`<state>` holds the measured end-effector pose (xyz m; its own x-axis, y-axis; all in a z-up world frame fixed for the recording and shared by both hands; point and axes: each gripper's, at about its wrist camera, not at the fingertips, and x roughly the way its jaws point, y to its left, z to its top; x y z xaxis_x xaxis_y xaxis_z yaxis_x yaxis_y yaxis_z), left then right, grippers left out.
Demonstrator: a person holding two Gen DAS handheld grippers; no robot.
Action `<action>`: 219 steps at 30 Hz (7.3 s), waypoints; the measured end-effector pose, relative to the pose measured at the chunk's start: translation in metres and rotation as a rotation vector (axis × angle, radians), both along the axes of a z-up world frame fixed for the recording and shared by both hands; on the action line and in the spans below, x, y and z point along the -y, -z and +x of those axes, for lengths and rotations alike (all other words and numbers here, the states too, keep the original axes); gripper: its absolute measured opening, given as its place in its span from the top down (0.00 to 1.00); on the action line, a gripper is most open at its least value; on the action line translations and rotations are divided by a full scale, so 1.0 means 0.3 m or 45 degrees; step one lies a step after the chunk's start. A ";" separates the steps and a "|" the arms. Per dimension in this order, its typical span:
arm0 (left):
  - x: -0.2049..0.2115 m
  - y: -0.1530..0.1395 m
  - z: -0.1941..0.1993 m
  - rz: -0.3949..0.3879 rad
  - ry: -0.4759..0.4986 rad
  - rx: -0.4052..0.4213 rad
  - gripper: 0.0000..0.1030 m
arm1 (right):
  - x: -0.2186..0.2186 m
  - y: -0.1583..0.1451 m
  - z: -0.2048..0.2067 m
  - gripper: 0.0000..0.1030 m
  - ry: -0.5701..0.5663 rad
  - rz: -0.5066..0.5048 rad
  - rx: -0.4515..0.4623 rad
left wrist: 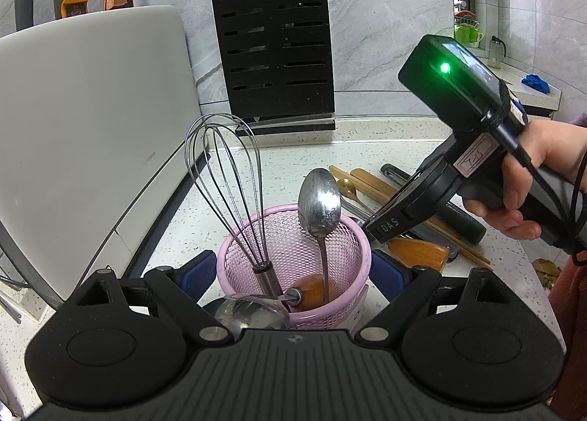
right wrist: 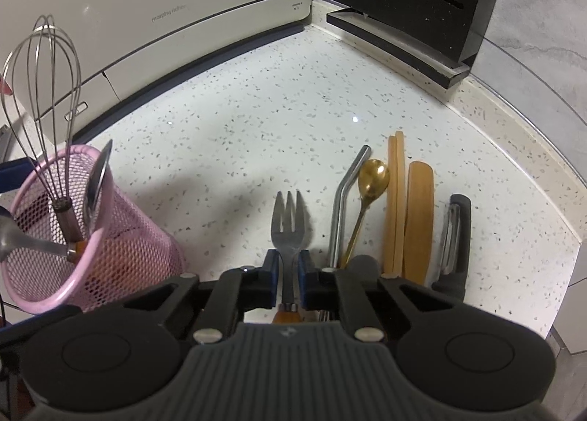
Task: Organize utensils
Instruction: 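Move the right tool to the wooden-handled fork and grasp it, then lift the wooden-handled fork and carry it over the pink cup, then lower the fork into the pink cup and open the right tool, then move the right tool to the black-handled peeler and grasp it, then lift the black-handled peeler and carry it over the pink cup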
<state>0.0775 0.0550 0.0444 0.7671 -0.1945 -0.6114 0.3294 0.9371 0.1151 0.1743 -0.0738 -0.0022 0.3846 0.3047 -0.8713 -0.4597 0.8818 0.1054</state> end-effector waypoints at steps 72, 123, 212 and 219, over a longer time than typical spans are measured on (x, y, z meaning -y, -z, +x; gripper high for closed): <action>0.020 0.003 -0.002 0.000 0.004 0.000 0.00 | 0.046 -0.326 -0.285 1.00 -0.148 0.515 0.430; 0.021 0.006 0.003 -0.004 0.019 0.003 0.00 | 0.211 -0.362 -0.236 0.61 -0.001 0.457 0.351; 0.023 0.007 0.001 -0.001 0.017 0.005 0.00 | 0.215 -0.333 -0.130 0.87 0.001 -0.058 0.437; 0.023 0.007 0.002 -0.003 0.017 0.005 0.00 | 0.196 -0.436 -0.210 0.87 -0.032 0.030 0.596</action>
